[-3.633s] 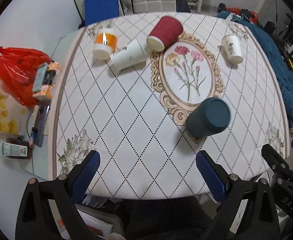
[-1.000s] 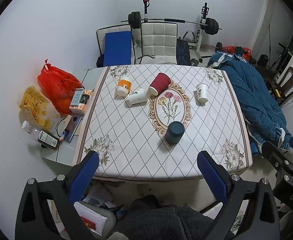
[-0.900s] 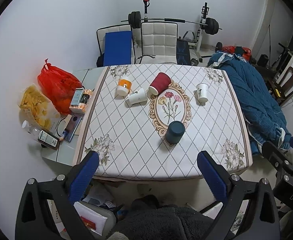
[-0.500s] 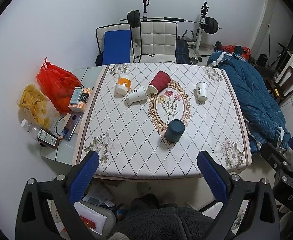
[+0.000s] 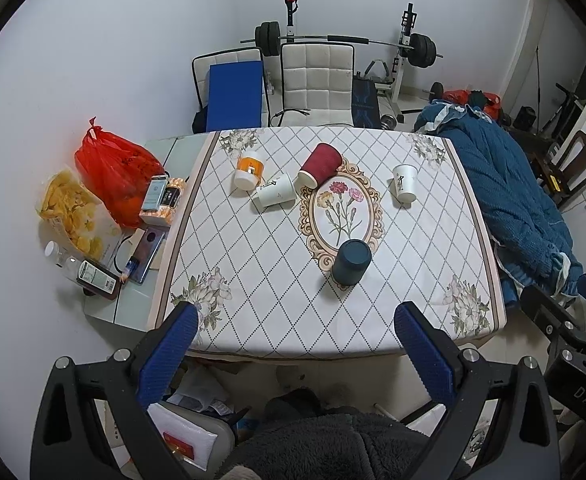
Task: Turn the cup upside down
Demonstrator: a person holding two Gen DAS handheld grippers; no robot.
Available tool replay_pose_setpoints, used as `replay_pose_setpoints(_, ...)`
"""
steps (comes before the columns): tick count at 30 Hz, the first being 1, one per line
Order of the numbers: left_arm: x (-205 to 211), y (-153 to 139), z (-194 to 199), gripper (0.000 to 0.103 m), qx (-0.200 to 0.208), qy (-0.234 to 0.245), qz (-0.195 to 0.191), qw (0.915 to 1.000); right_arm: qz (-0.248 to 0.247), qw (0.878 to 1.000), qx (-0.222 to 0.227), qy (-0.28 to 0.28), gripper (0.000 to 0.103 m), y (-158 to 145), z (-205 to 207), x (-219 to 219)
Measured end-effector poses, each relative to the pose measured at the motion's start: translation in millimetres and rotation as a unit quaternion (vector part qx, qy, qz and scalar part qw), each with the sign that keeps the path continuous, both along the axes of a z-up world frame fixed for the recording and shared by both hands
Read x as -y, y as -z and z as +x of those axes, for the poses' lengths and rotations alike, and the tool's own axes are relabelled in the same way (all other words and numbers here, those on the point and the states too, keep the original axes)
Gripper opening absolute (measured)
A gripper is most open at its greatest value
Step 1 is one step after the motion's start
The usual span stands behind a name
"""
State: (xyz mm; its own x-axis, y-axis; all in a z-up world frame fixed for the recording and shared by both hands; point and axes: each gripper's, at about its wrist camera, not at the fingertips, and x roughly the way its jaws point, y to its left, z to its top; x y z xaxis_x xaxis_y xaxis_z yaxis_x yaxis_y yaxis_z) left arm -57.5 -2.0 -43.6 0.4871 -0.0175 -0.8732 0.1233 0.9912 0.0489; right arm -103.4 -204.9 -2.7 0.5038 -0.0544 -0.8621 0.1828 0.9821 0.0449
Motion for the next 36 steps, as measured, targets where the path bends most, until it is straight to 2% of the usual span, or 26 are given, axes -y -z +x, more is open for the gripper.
replay_pose_setpoints(36,13.8,-3.6,2.2,0.101,0.002,-0.008,0.006,0.9999,0.008,1.000,0.008,-0.004,0.101,2.2,4.1,13.6)
